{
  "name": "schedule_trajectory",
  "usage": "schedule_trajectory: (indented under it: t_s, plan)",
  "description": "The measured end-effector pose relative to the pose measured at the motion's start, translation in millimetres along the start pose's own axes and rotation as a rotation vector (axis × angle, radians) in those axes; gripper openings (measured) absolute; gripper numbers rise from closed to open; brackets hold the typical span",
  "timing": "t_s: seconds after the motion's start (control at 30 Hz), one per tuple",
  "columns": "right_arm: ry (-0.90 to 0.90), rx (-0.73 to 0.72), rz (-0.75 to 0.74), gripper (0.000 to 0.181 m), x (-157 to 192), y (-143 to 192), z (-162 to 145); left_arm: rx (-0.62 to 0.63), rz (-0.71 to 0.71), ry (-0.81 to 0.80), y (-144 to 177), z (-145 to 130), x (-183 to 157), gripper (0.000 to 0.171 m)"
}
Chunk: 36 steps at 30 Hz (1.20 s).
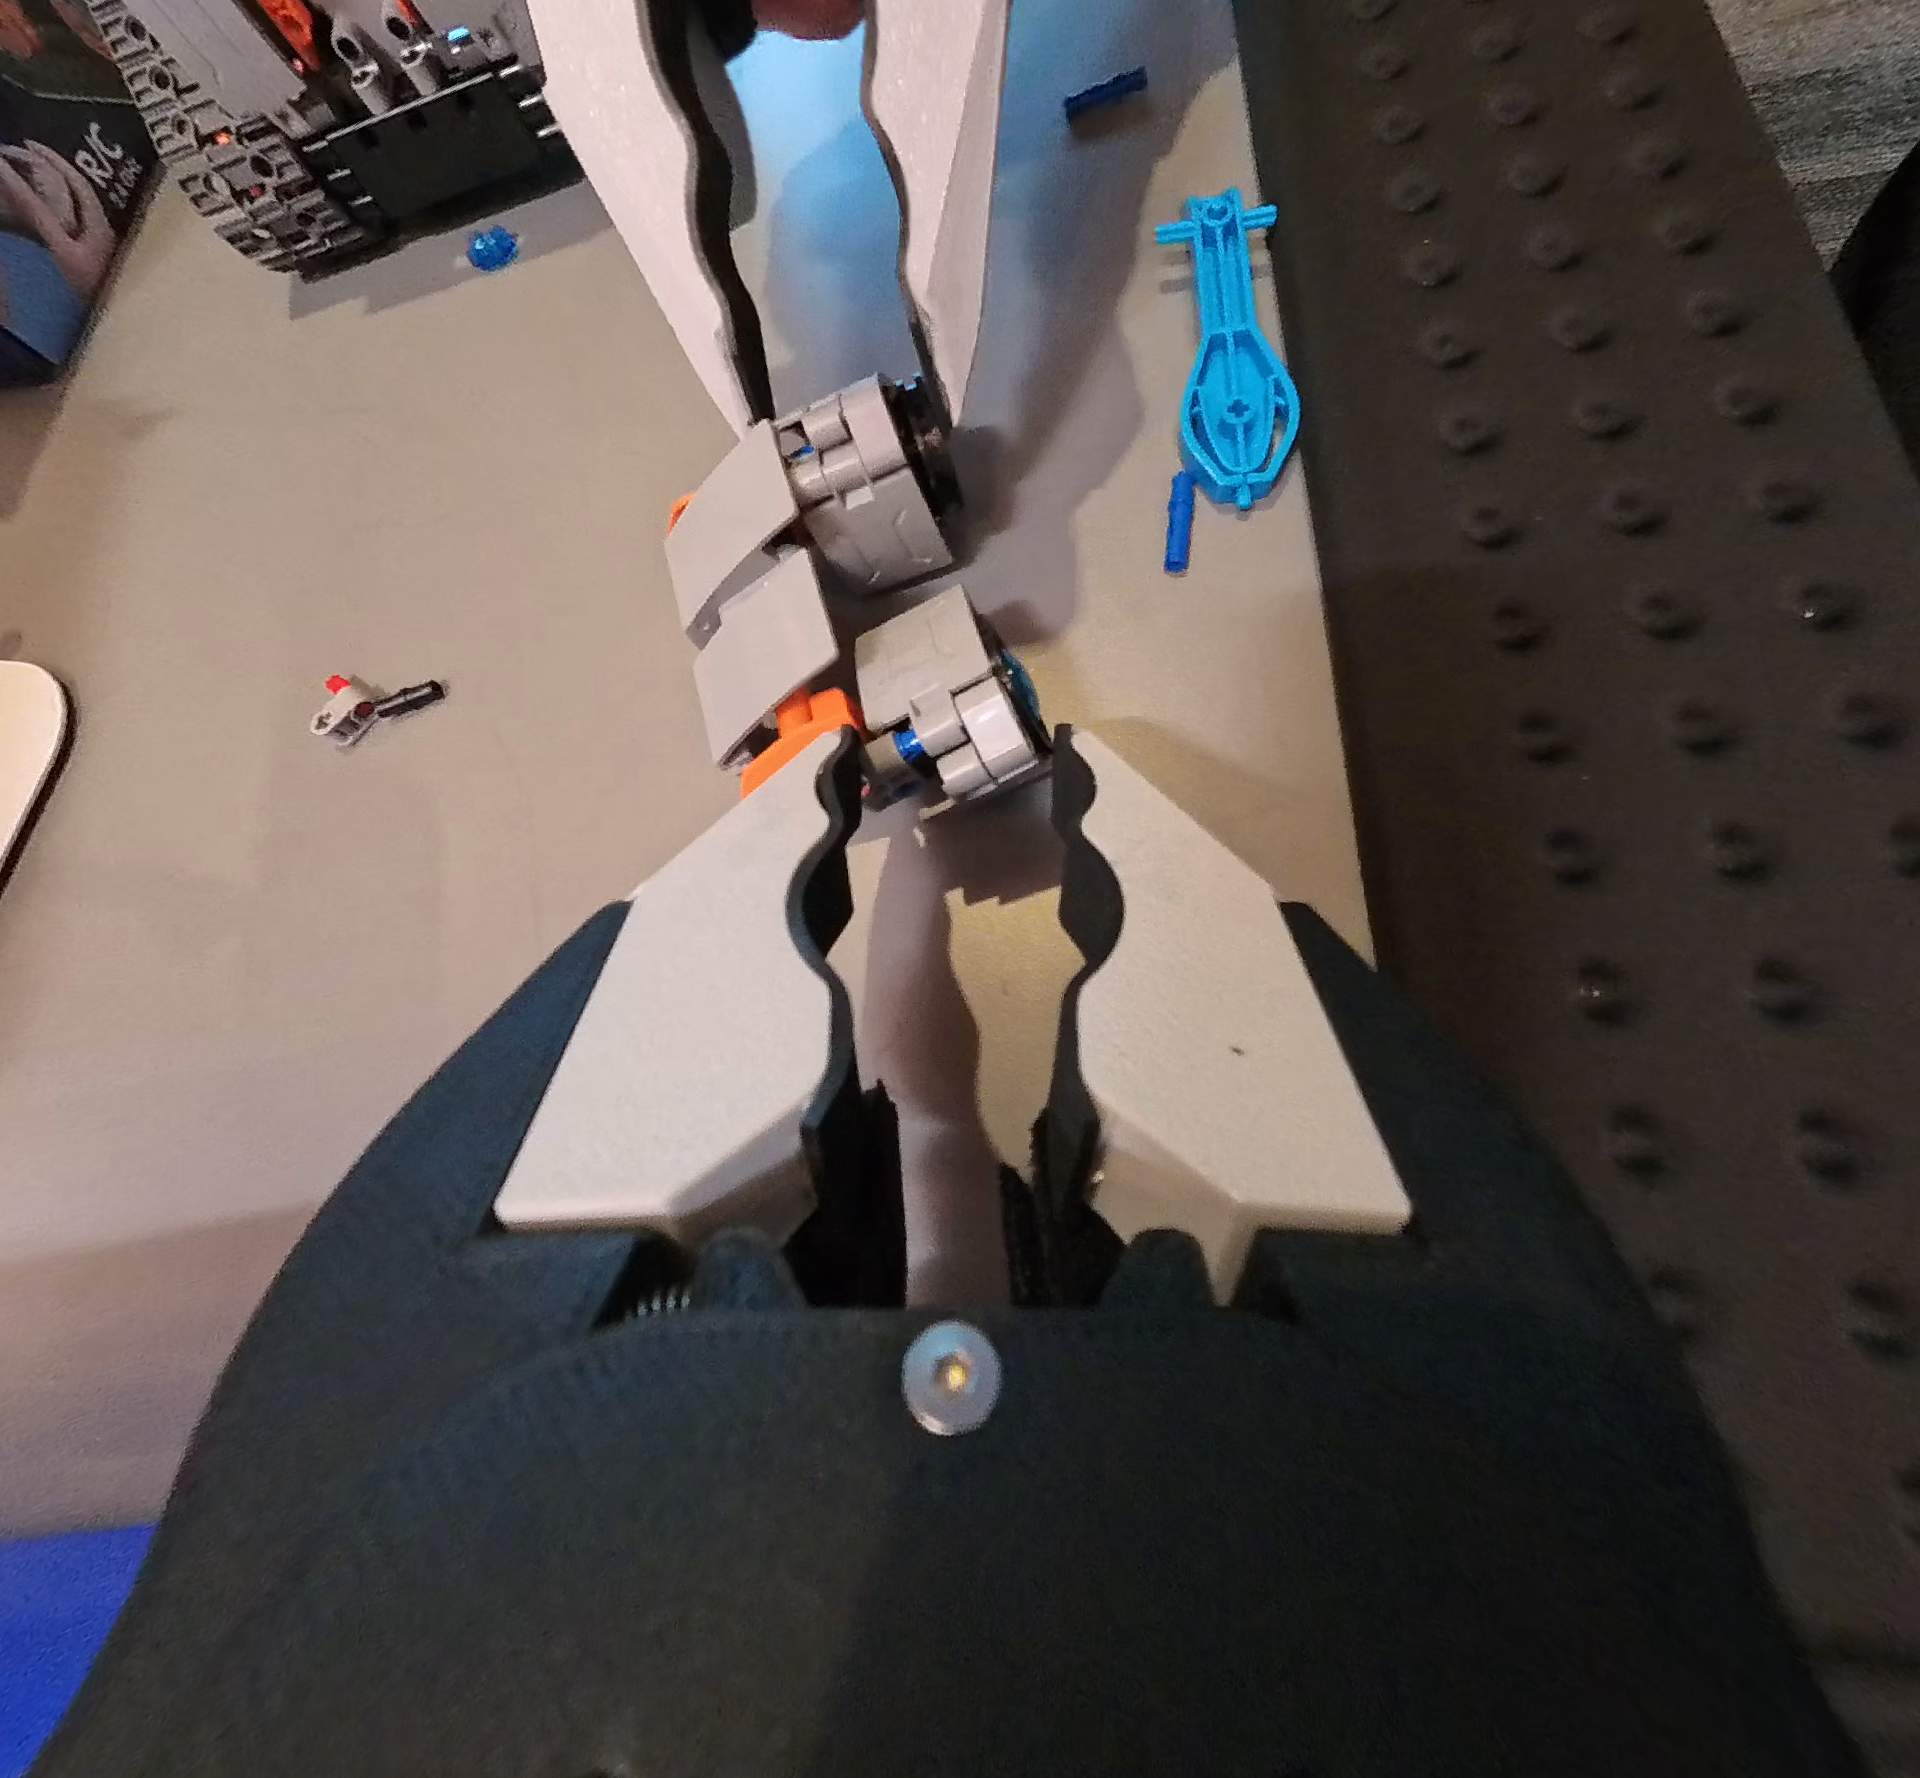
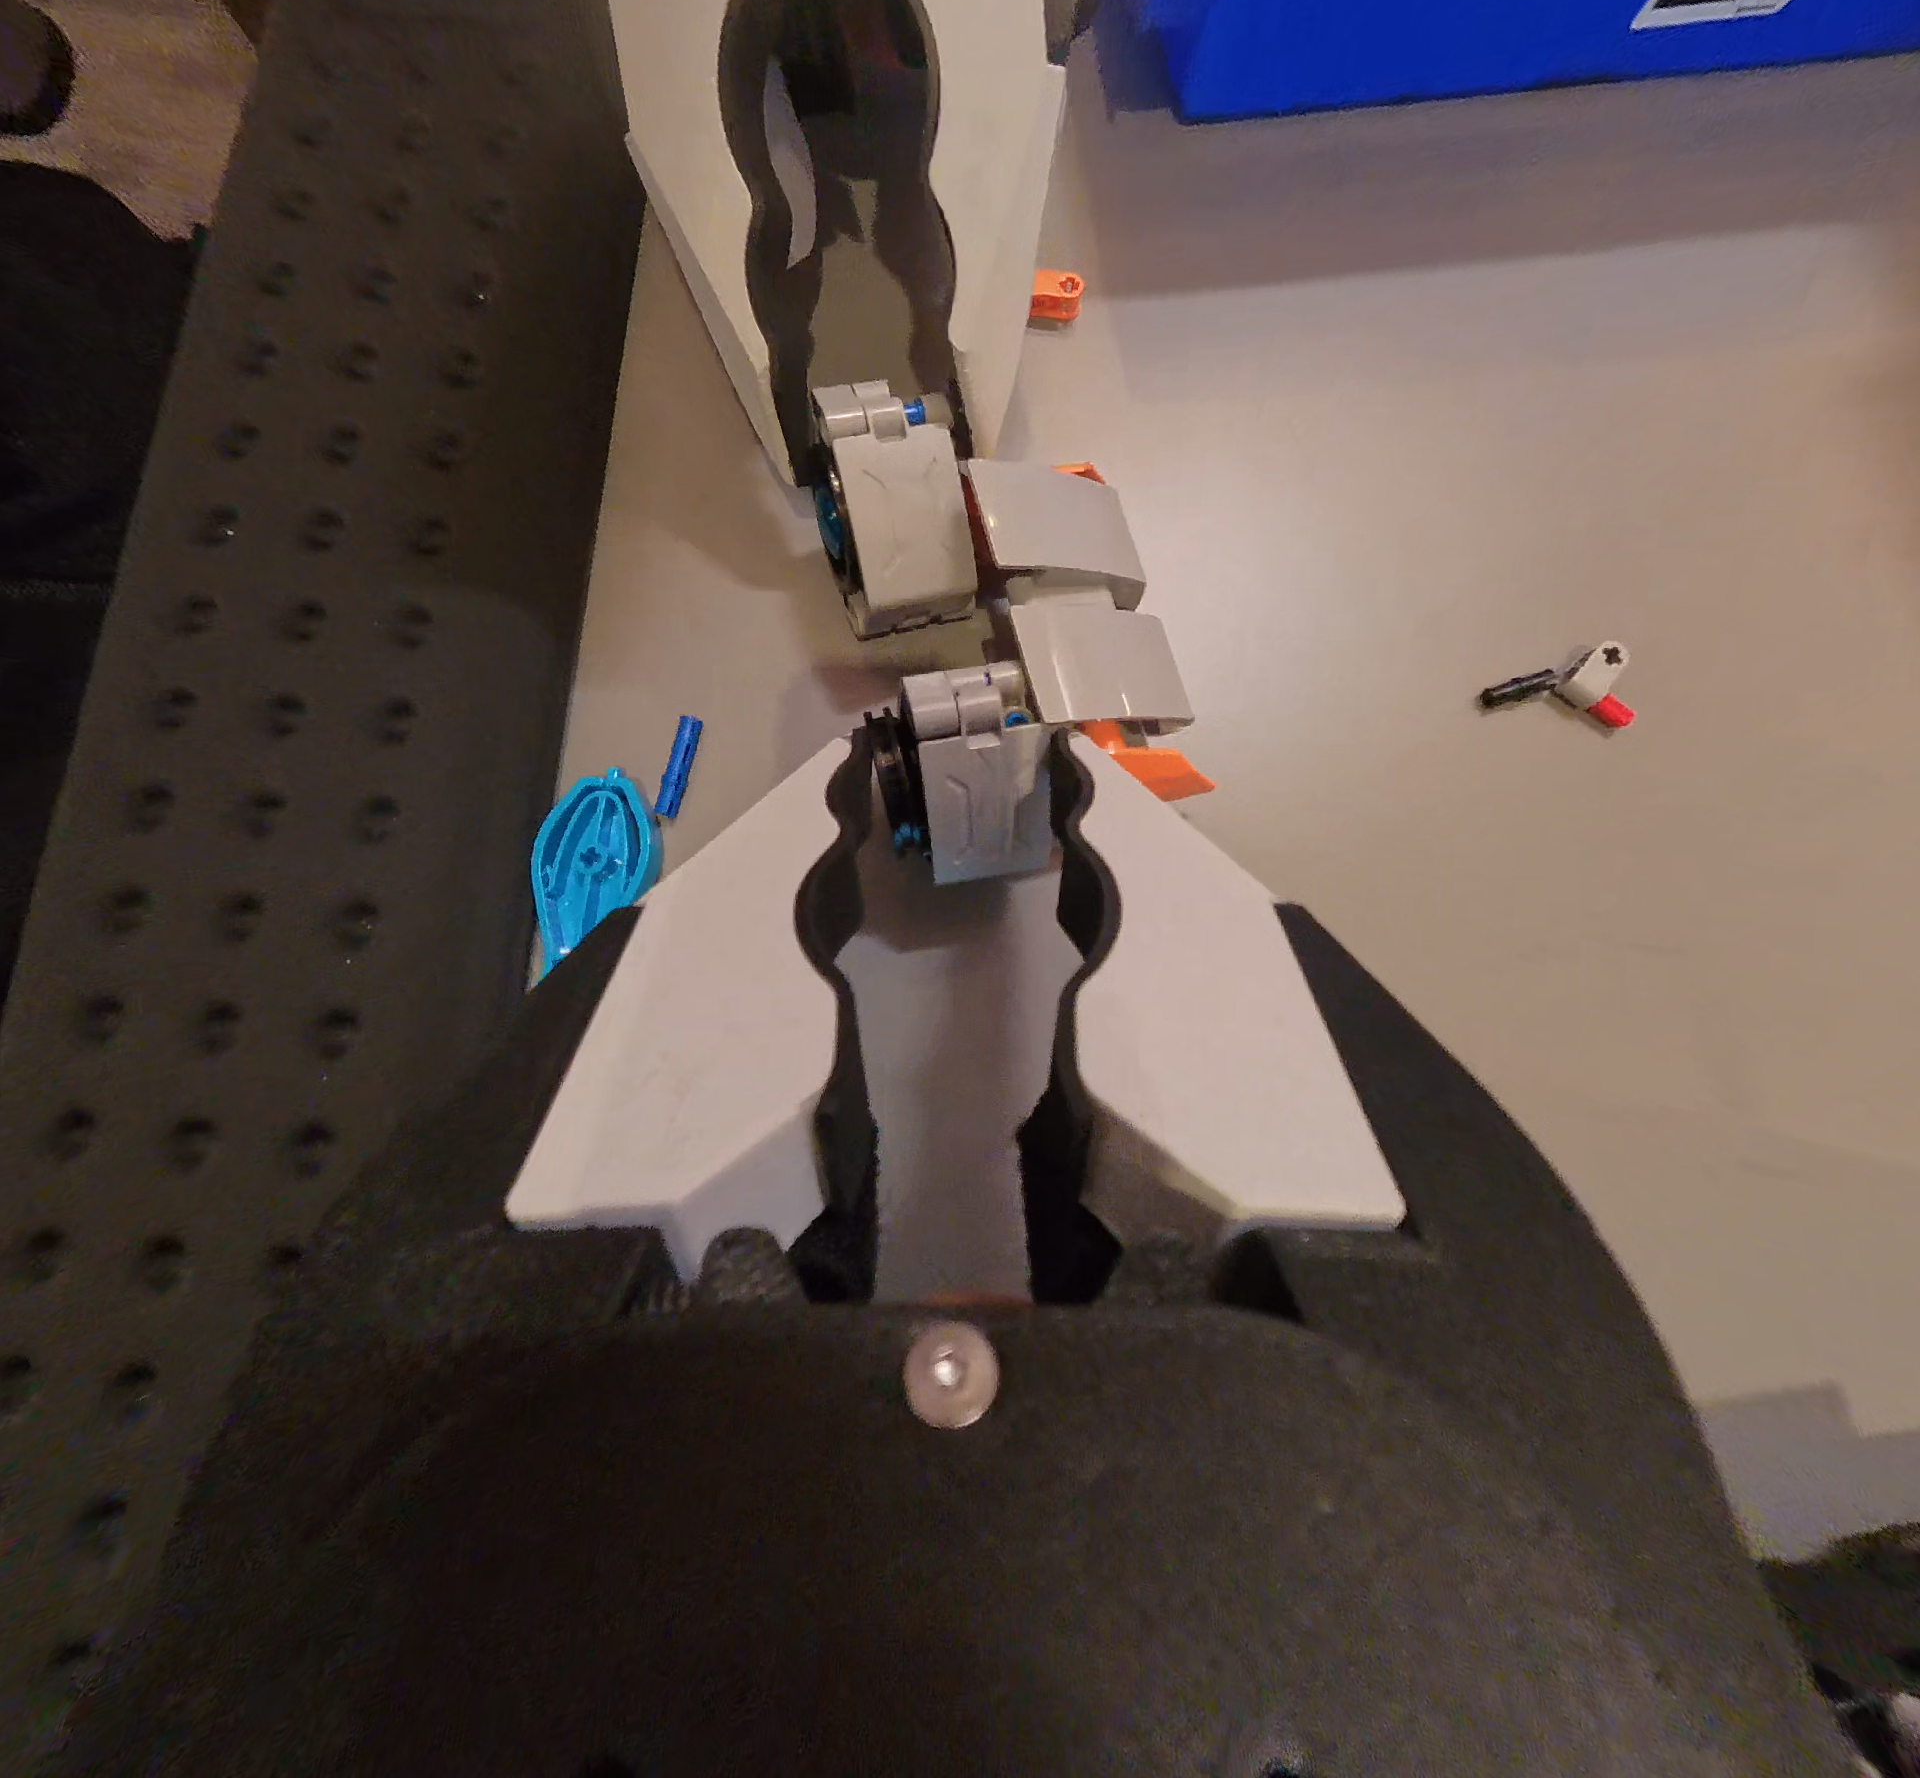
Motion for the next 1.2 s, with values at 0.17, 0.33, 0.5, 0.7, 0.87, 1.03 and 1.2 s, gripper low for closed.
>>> schedule_trajectory:
  t_s: [0.17,0.33,0.5,0.7,0.87,1.03,1.2]
  plan:
    - [-0.091,-0.048,0.077,0.031,-7.0,4.0,-8.0,0.003,0.023,-0.021,-1.8,2.0,-1.3,0.034]
    - [-0.182,-0.109,0.144,0.031,-12.7,4.2,-15.5,0.0,0.036,-0.034,-1.2,2.2,-1.8,0.034]
    - [-0.251,-0.17,0.19,0.03,-16.9,3.5,-22.6,-0.017,0.043,-0.029,0.6,2.5,-1.0,0.034]
    - [-0.197,-0.147,0.148,0.03,-13.0,4.0,-19.3,-0.014,0.047,-0.034,-0.2,1.6,-1.0,0.034]
    - [-0.266,-0.149,0.178,0.03,-15.4,5.0,-21.6,0.001,0.092,-0.098,-1.4,3.5,-4.7,0.034]
    - [-0.346,-0.163,0.234,0.031,-19.7,4.4,-27.1,0.072,0.197,-0.267,-5.4,7.7,-16.2,0.033]
    - [-0.346,-0.161,0.26,0.032,-20.9,4.4,-31.0,0.066,0.191,-0.24,-4.7,5.8,-13.0,0.033]
Point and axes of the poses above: each gripper's, where its closed fingertips meet, y back along the fingers, z out of its top, x = y × z across the jaws, the point moved 10 cm from there along y, back along the fingers, and after that the axes turned 4 degrees about x, right-handed, at the moved point
